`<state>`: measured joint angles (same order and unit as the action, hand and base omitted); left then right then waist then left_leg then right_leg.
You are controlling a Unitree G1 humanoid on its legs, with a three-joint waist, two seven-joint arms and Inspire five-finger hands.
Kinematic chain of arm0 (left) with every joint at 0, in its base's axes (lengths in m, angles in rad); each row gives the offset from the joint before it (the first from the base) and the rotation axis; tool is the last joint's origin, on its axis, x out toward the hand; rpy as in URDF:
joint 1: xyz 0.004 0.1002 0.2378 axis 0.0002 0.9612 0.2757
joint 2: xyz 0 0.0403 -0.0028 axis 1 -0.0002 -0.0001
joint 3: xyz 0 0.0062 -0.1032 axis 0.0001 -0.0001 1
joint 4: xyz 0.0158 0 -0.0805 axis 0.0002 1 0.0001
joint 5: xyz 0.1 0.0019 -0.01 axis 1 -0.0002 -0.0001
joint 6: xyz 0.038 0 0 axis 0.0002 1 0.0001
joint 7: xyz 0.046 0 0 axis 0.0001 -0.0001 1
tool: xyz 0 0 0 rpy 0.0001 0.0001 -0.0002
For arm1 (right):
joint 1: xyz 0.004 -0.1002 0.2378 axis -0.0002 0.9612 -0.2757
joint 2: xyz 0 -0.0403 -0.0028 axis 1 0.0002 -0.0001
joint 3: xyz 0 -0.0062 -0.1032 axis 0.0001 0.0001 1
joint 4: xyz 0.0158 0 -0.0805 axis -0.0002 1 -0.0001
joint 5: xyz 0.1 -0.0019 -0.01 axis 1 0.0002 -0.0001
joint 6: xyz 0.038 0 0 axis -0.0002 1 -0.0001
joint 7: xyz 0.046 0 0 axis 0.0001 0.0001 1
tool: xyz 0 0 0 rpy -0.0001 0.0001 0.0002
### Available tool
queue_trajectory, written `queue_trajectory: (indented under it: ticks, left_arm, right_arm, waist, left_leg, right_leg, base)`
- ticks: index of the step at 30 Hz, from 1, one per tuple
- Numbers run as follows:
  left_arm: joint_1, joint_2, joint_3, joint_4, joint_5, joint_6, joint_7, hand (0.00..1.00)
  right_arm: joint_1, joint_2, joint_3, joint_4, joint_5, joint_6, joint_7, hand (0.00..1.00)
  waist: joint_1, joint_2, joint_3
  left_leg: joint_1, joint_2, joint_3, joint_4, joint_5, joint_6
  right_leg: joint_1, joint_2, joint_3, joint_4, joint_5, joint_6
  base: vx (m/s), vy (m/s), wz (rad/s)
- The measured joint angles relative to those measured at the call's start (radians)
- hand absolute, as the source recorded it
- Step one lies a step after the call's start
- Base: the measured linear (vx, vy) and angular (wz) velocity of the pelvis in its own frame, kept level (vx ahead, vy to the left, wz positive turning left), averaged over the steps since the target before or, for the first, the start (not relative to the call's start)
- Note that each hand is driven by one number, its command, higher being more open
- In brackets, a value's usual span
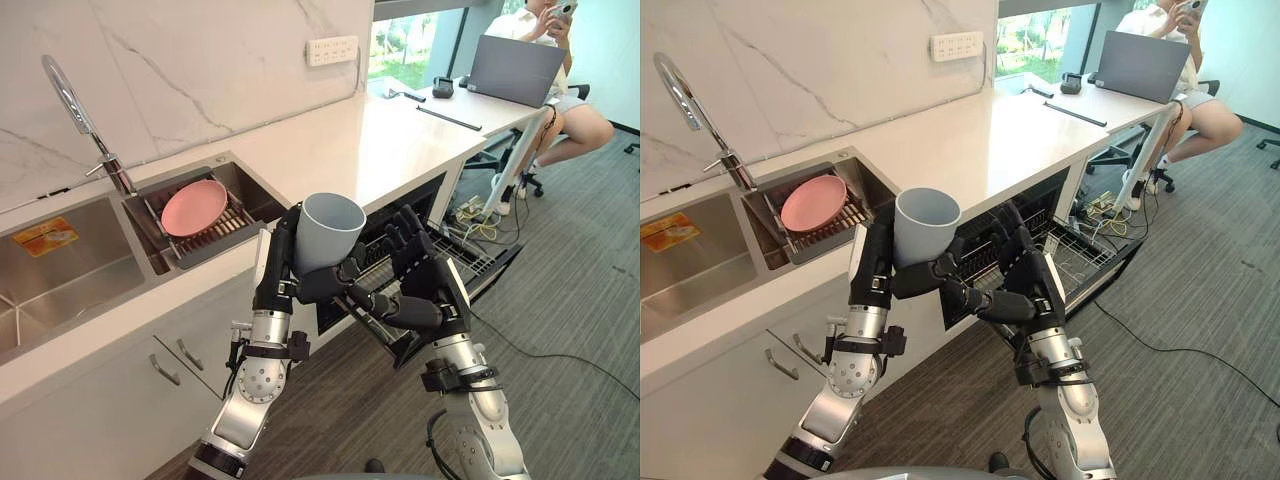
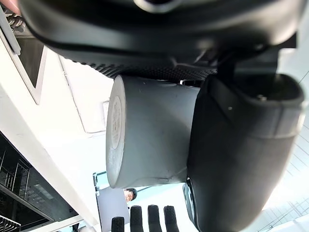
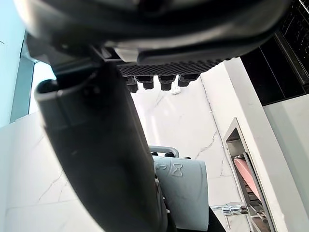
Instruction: Walk over to the sink, pick up the cup, carry it to the dishwasher, place the cup inside the dishwasher, then close the dishwasher door
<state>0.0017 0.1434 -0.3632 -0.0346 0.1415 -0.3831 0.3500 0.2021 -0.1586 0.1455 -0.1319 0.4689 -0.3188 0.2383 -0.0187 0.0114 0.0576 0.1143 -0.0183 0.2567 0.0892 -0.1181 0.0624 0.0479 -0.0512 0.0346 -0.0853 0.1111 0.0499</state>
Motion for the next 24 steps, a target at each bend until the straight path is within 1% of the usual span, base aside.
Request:
queue_trajectory:
  ticks: [2,5,9,11,14,17,20,24]
  left_arm:
    - [0.000,0.003,0.000,0.009,-0.020,-0.009,-0.006,0.00]
    - [0.000,0.011,0.012,0.011,-0.027,-0.028,-0.042,0.00]
    - [0.000,0.037,-0.004,0.029,-0.035,-0.038,-0.145,0.00]
    - [0.001,0.035,-0.019,0.046,-0.035,-0.038,-0.176,0.00]
    - [0.001,0.036,-0.004,0.046,-0.044,-0.041,-0.189,0.00]
    - [0.001,0.038,0.007,0.046,-0.048,-0.057,-0.216,0.00]
    - [0.000,0.038,0.009,0.046,-0.048,-0.077,-0.246,0.00]
    - [0.000,0.038,0.007,0.045,-0.048,-0.082,-0.264,0.00]
  right_arm:
    - [-0.005,0.000,0.002,0.000,0.002,0.001,0.017,1.00]
    - [-0.013,-0.001,-0.001,0.000,0.025,0.003,0.060,1.00]
    - [-0.041,0.000,0.003,-0.001,0.062,0.021,0.137,1.00]
    - [-0.053,-0.001,0.009,-0.001,0.078,0.026,0.166,1.00]
    - [-0.054,-0.001,0.006,-0.001,0.101,0.037,0.188,1.00]
    - [-0.054,0.000,-0.005,0.000,0.122,0.045,0.206,1.00]
    - [-0.053,0.000,-0.008,0.000,0.123,0.045,0.210,1.00]
    - [-0.053,0.000,-0.013,0.003,0.128,0.045,0.210,1.00]
  waist:
    - [0.000,0.000,0.000]
    - [0.001,0.000,-0.001]
    - [0.001,0.000,-0.009]
    - [0.001,0.000,-0.013]
    - [0.000,0.000,-0.014]
    - [0.001,0.000,-0.014]
    - [0.000,0.000,-0.014]
    - [0.000,0.000,-0.014]
  left_leg:
    - [0.000,0.000,0.000,0.001,0.000,0.000]
    - [0.000,0.000,0.001,0.002,0.000,0.000]
    - [0.000,0.000,0.000,0.003,0.000,0.000]
    - [0.000,0.000,0.000,0.003,0.000,0.000]
    - [0.000,0.000,0.000,0.004,0.000,0.000]
    - [0.000,0.000,0.000,0.004,0.000,0.000]
    - [0.001,0.000,0.000,0.004,0.000,0.000]
    - [0.002,0.000,0.000,0.003,0.000,0.000]
  right_leg:
    - [0.000,0.000,0.002,0.000,0.002,0.000]
    - [0.000,0.000,0.002,0.000,0.003,0.001]
    - [0.000,0.000,0.002,-0.001,0.004,0.001]
    - [0.000,0.000,0.002,-0.001,0.004,0.001]
    - [0.001,-0.001,0.002,-0.001,0.004,0.001]
    - [0.001,-0.001,0.001,-0.001,0.004,0.001]
    - [0.002,-0.001,0.001,0.000,0.004,0.001]
    - [0.002,-0.001,0.001,0.000,0.004,0.001]
  base:
    - [-0.04,-0.024,-0.02]
    - [-0.03,-0.019,-0.01]
    - [0.00,0.000,0.00]
    - [0.00,0.000,0.00]
    - [0.00,0.000,0.00]
    - [0.00,0.000,0.00]
    - [0.00,0.000,0.00]
    - [0.00,0.000,0.00]
